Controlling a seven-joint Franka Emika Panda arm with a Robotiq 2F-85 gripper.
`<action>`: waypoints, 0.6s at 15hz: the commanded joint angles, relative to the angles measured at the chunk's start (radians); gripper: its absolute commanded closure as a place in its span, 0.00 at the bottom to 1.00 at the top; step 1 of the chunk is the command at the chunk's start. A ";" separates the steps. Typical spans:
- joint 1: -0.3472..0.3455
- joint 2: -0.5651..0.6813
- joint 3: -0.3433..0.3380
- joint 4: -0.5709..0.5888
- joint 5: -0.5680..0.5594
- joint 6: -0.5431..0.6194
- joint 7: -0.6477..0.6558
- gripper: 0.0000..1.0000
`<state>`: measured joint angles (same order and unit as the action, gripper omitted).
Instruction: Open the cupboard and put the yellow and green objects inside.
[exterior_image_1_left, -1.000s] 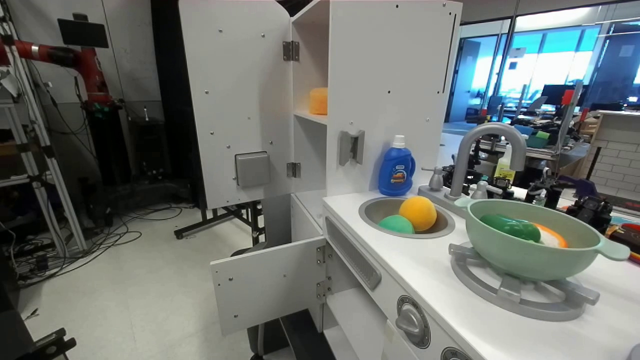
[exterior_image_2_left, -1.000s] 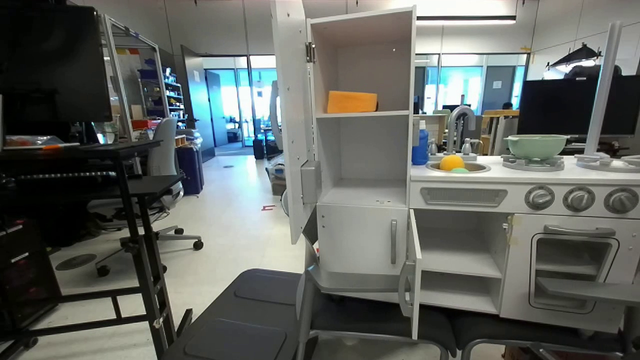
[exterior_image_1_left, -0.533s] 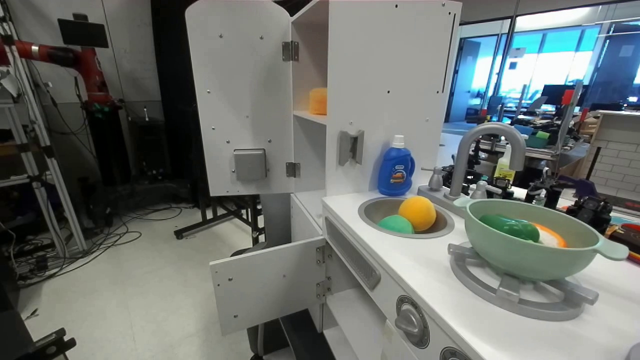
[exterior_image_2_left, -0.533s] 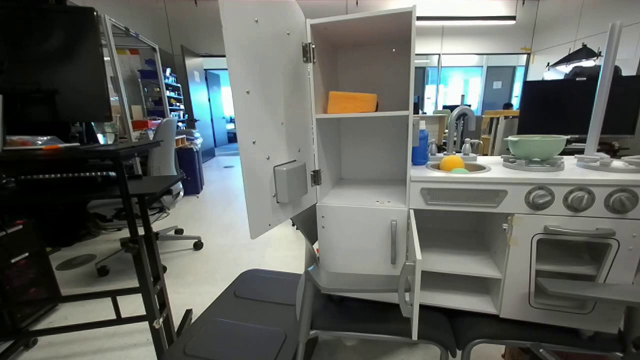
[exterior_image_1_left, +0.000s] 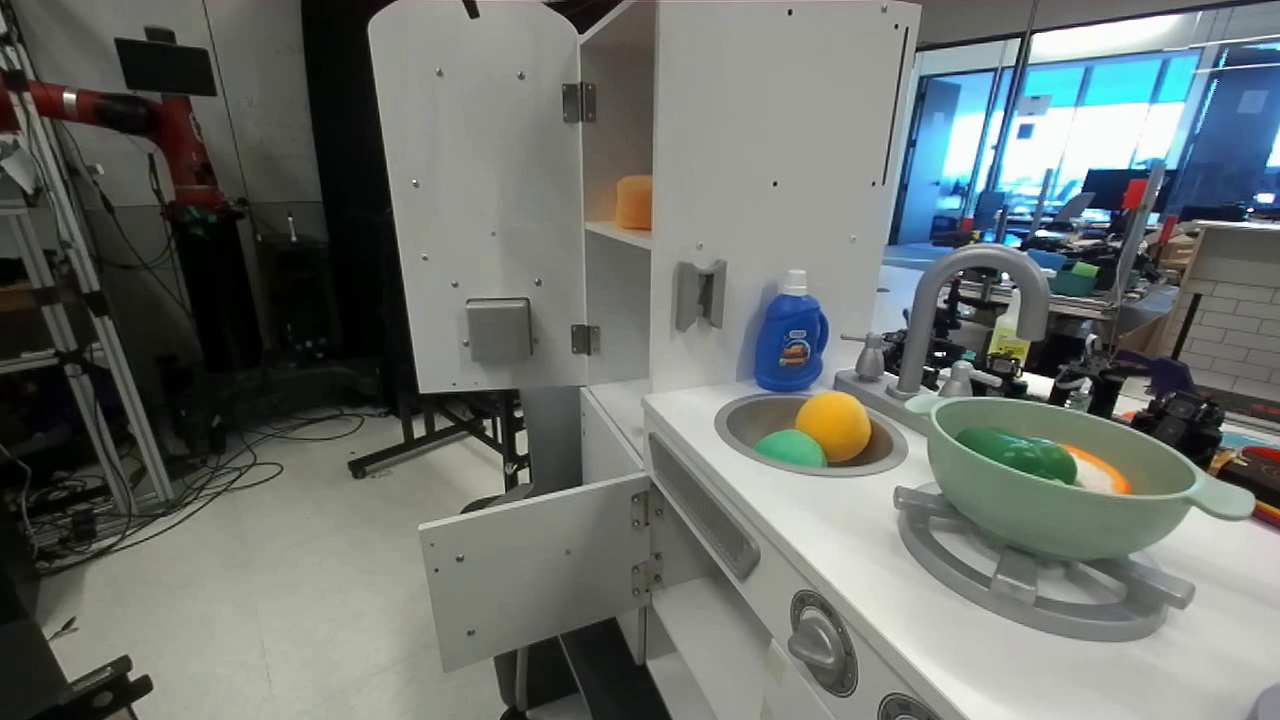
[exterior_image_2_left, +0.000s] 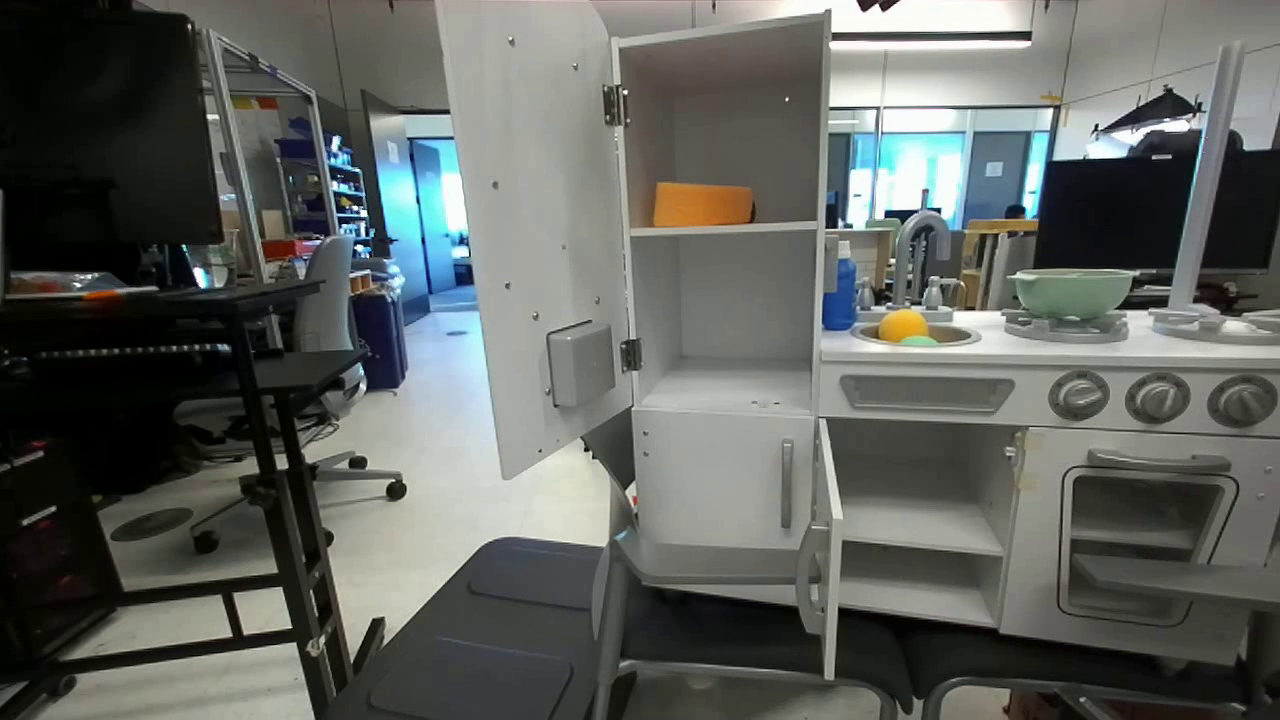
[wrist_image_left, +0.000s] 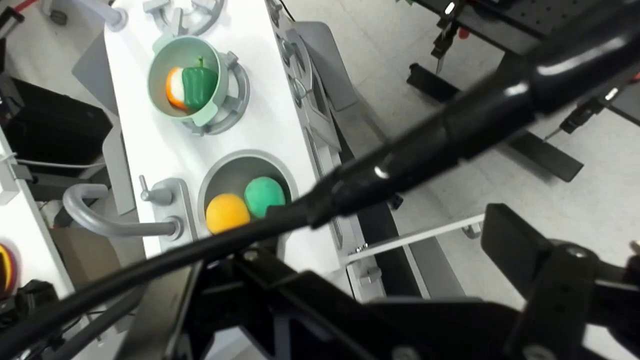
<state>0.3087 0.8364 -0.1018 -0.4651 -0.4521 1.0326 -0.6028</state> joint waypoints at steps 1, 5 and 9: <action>0.005 0.037 -0.028 0.034 -0.065 -0.055 -0.127 0.00; 0.040 0.063 -0.064 -0.006 -0.151 -0.160 -0.249 0.00; 0.100 0.024 -0.107 -0.230 -0.182 -0.211 -0.226 0.00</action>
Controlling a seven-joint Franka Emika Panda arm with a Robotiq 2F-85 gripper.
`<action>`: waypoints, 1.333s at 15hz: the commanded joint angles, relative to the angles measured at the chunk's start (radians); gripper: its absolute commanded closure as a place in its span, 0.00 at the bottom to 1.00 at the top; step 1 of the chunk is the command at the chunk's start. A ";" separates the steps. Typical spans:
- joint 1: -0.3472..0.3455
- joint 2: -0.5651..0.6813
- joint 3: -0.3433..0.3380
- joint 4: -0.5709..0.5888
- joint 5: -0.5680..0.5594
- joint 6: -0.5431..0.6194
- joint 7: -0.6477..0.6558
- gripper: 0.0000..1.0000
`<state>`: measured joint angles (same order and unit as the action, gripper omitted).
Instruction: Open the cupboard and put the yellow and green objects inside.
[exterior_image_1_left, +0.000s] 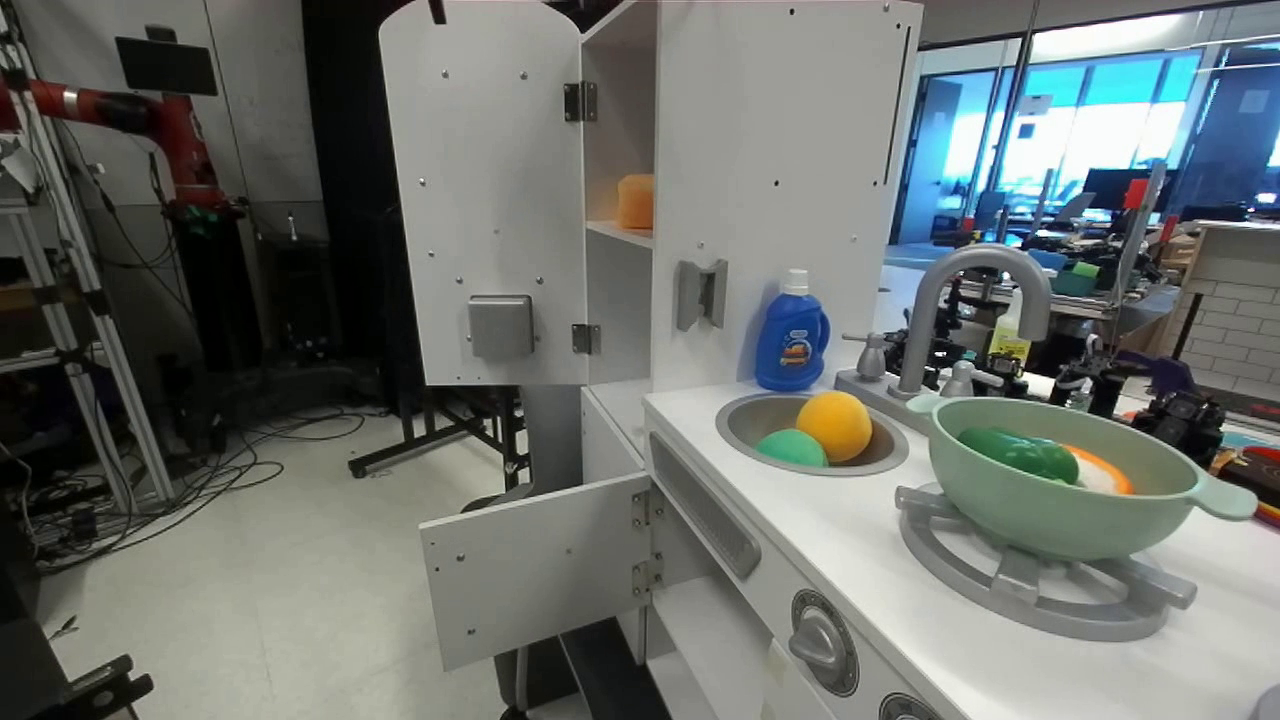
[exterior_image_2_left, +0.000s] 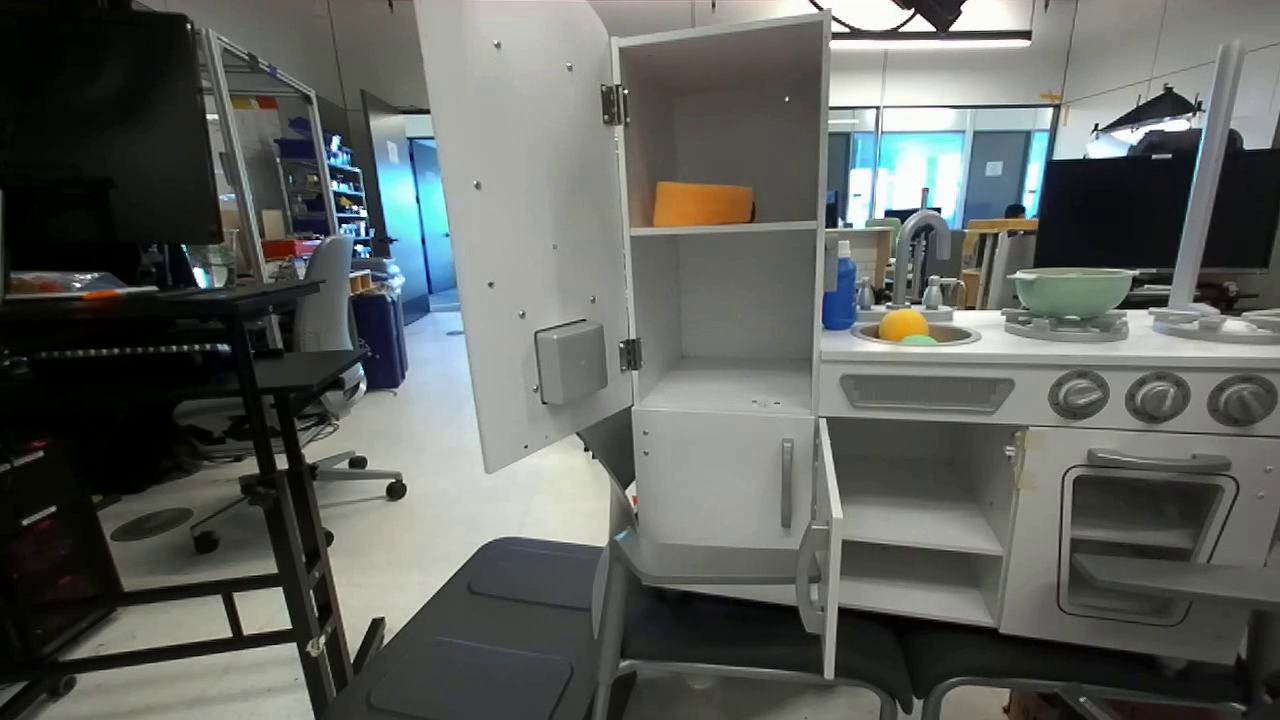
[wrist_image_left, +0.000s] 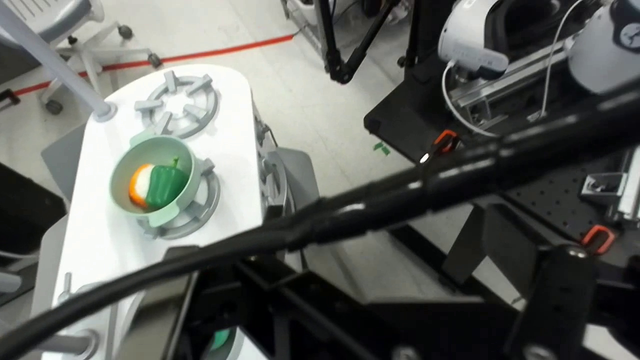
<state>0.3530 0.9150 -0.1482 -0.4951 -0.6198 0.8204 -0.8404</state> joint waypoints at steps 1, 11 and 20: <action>0.071 -0.049 -0.063 -0.229 -0.027 -0.013 0.018 0.00; 0.156 -0.205 -0.098 -0.733 -0.096 0.078 0.285 0.00; -0.237 -0.608 0.126 -1.146 0.061 0.344 0.659 0.00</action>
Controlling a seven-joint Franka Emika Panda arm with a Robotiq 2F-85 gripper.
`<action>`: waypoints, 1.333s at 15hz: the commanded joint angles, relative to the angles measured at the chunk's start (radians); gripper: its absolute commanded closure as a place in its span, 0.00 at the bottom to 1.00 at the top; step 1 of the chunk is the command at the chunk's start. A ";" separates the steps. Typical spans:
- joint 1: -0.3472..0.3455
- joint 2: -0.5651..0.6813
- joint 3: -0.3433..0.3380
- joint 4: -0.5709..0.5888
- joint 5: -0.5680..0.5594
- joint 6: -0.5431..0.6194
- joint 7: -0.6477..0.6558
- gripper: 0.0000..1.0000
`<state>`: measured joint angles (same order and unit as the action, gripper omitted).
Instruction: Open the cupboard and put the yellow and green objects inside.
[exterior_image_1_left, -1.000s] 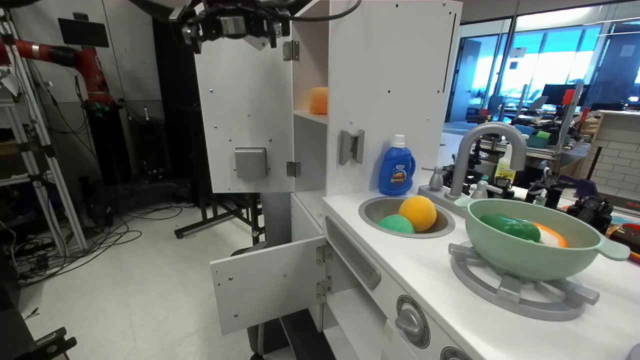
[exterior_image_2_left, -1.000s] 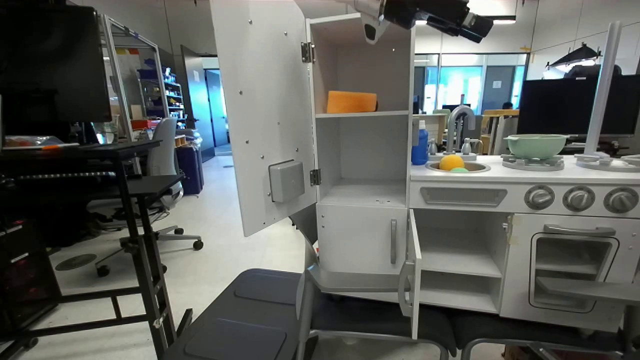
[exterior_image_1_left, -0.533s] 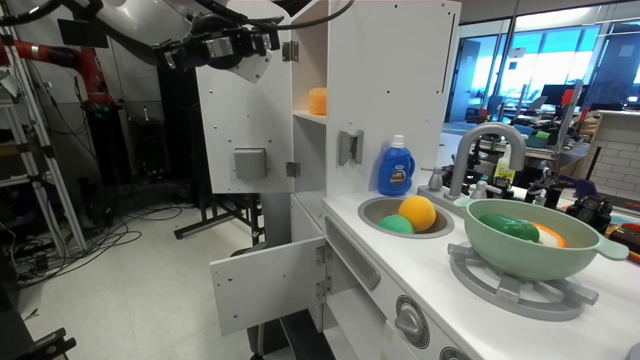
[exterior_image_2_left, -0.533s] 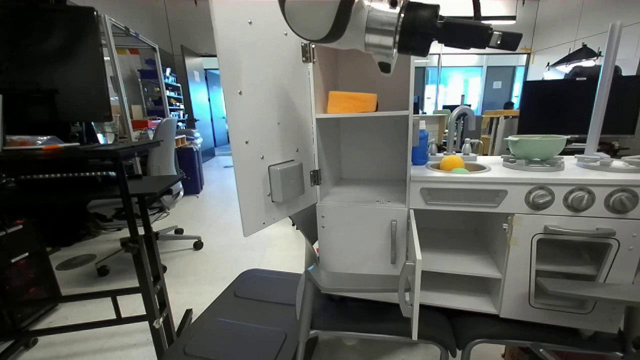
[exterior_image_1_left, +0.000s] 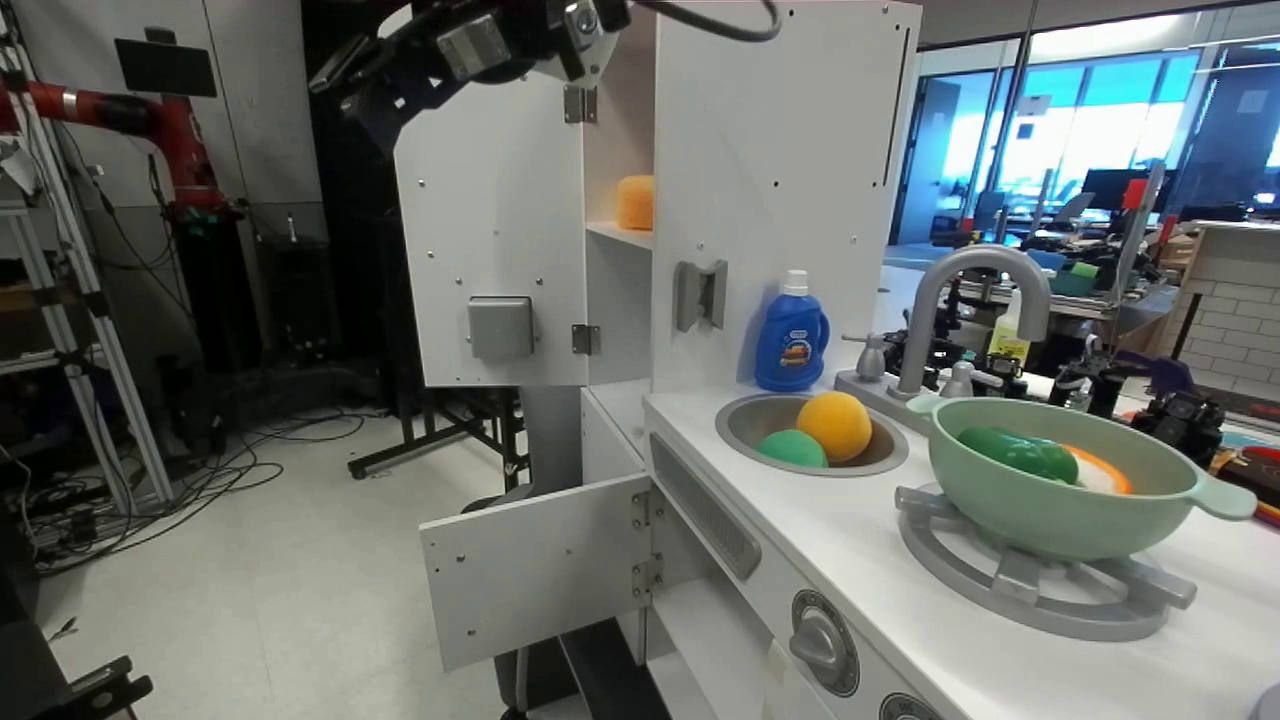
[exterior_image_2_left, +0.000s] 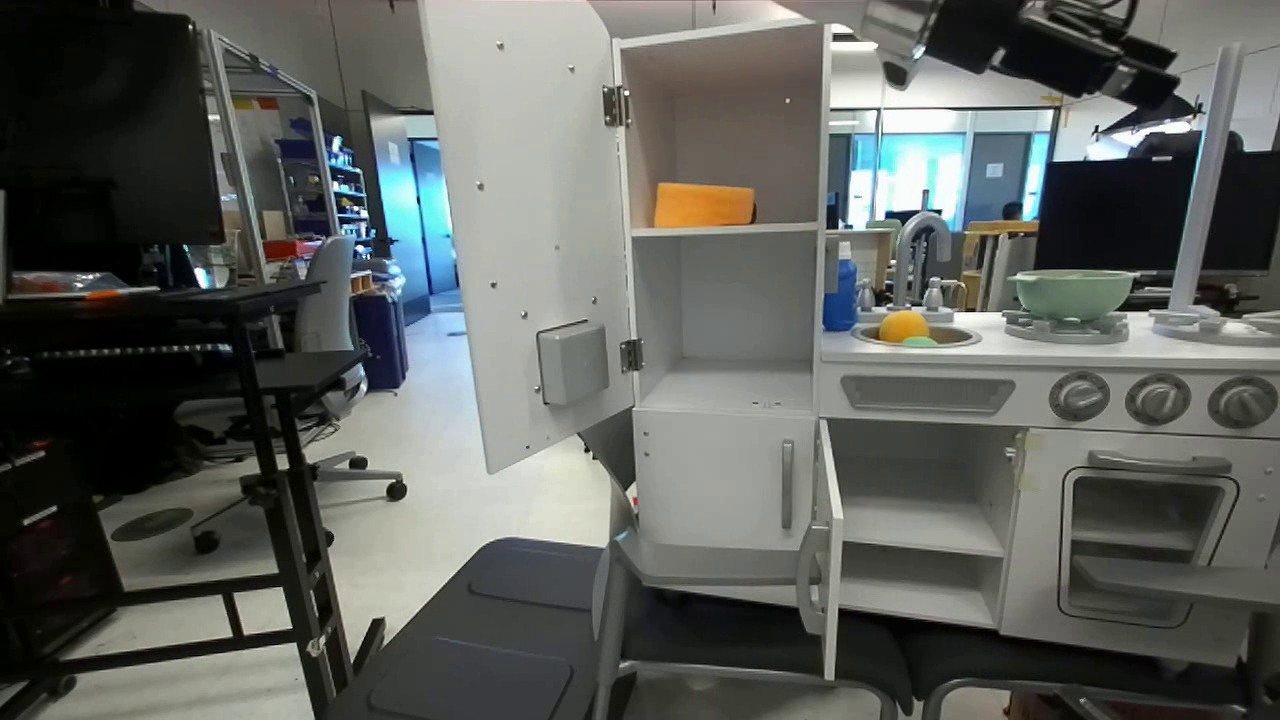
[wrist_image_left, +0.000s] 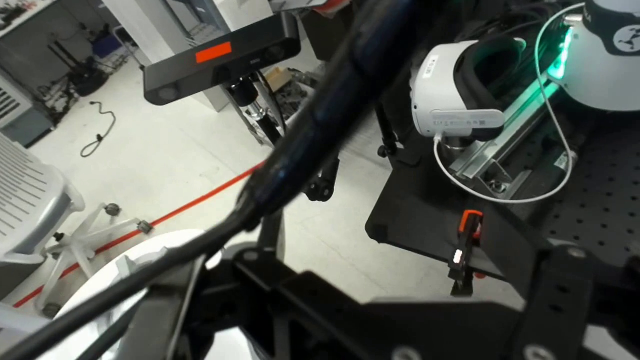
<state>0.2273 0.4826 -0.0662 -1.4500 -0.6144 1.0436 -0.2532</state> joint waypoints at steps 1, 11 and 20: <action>-0.150 -0.221 0.038 -0.240 0.070 0.169 0.080 0.00; -0.357 -0.229 -0.031 -0.274 0.324 0.608 0.197 0.00; -0.338 0.035 -0.039 -0.044 0.528 1.011 0.469 0.00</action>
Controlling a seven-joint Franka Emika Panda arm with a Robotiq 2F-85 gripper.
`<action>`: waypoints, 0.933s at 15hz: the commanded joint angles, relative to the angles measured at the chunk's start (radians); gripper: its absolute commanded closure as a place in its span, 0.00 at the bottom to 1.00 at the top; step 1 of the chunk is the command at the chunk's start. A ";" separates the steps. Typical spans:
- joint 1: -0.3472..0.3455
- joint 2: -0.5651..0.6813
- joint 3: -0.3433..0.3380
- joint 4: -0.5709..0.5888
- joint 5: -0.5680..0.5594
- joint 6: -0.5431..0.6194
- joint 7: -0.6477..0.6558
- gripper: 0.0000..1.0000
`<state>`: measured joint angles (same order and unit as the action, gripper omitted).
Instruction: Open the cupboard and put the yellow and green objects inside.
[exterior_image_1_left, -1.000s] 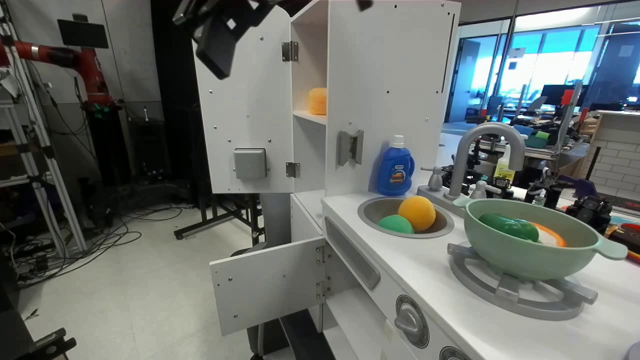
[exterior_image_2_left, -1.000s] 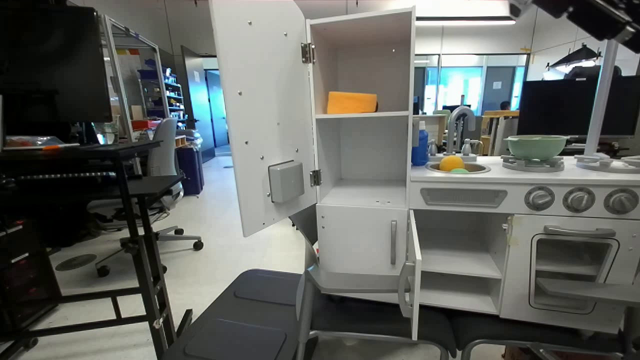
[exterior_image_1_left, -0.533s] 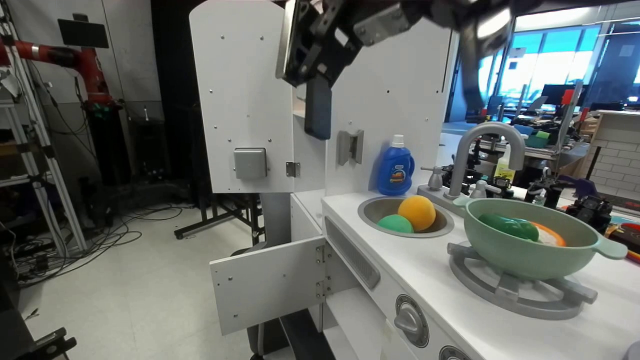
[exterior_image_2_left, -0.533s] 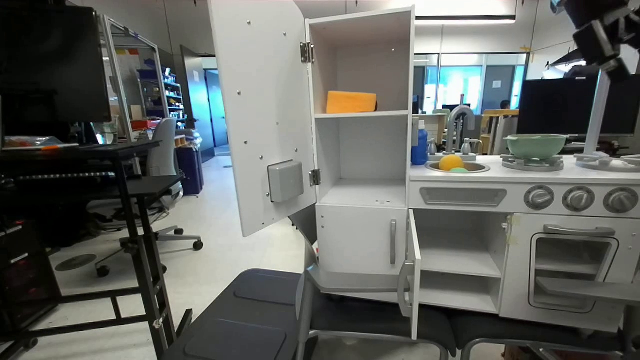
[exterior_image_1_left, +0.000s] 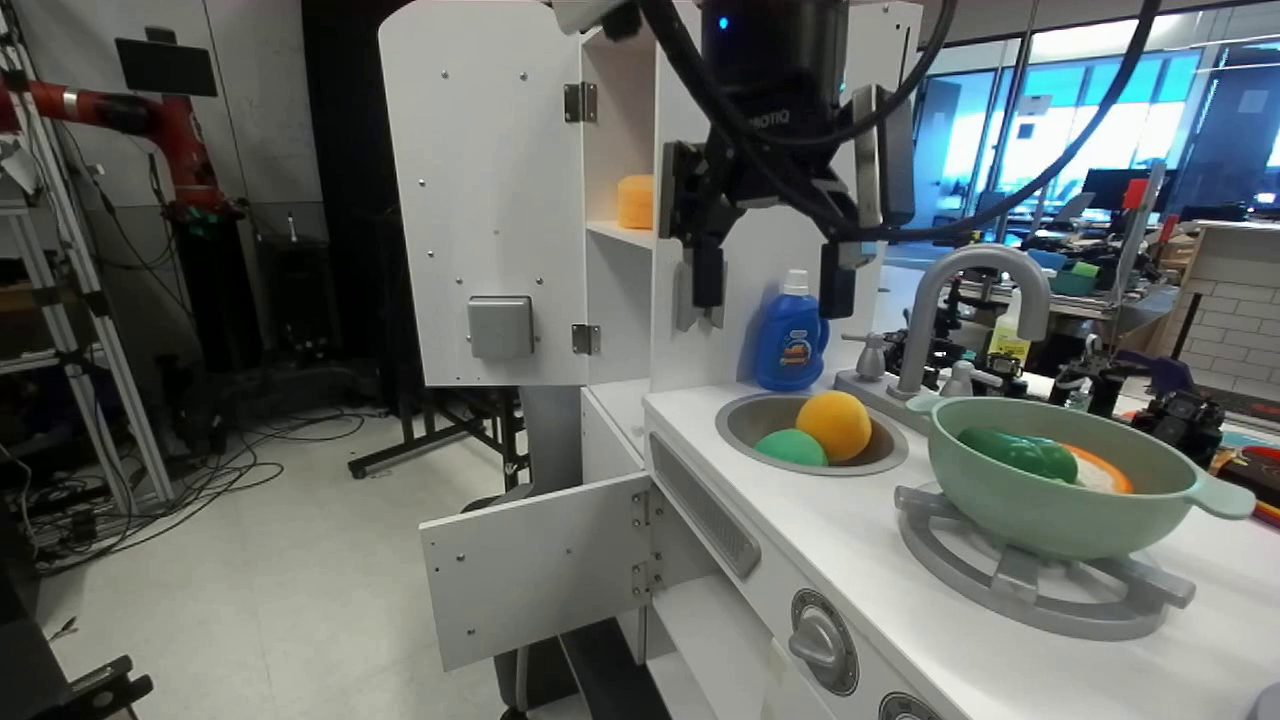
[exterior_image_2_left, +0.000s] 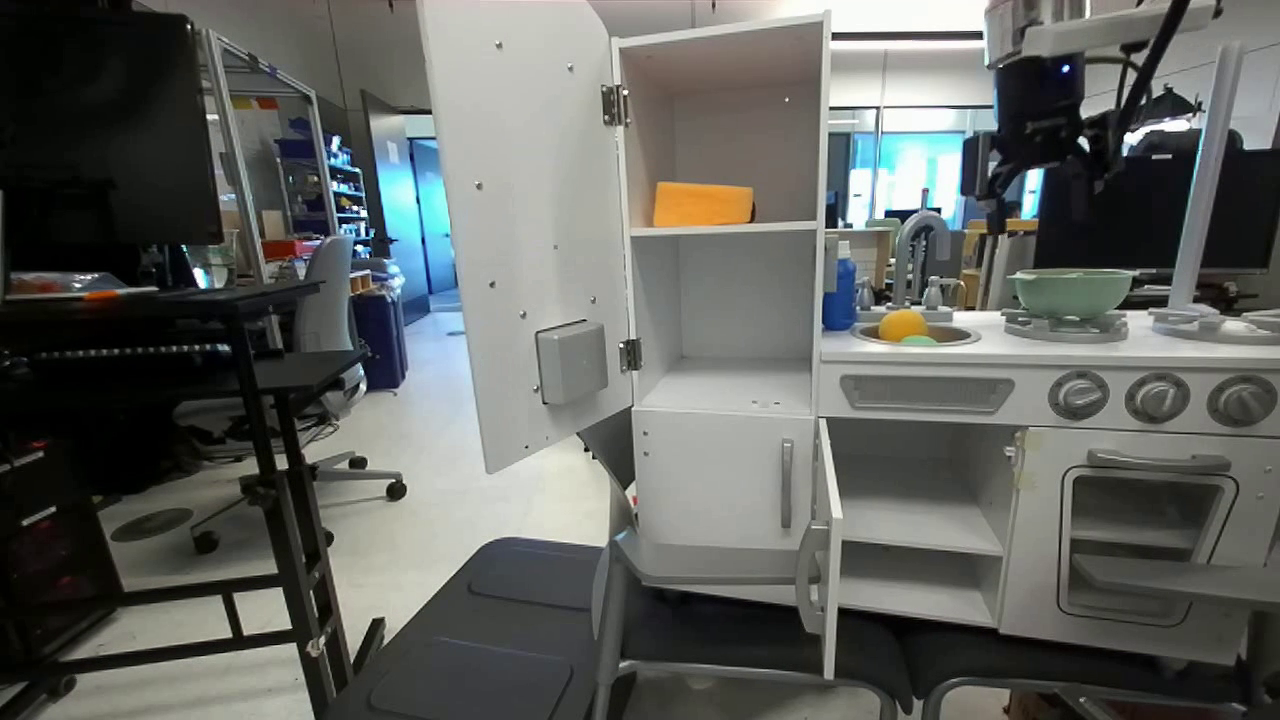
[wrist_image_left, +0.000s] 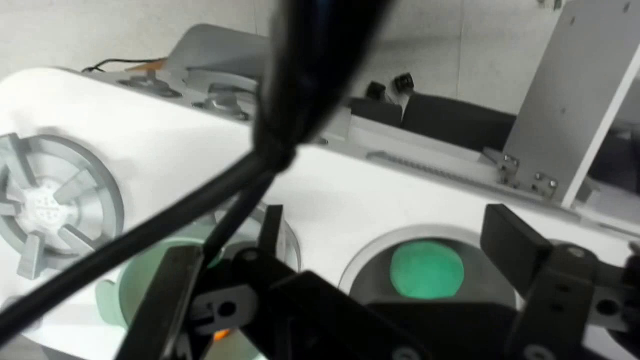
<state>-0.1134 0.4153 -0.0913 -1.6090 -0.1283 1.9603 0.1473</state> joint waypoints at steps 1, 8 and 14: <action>0.002 0.140 -0.019 0.148 0.042 0.133 0.085 0.00; 0.036 0.368 -0.035 0.403 0.029 0.181 0.183 0.00; 0.024 0.515 -0.031 0.563 0.042 0.164 0.173 0.00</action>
<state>-0.0891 0.8463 -0.1084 -1.1601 -0.1151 2.1449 0.3302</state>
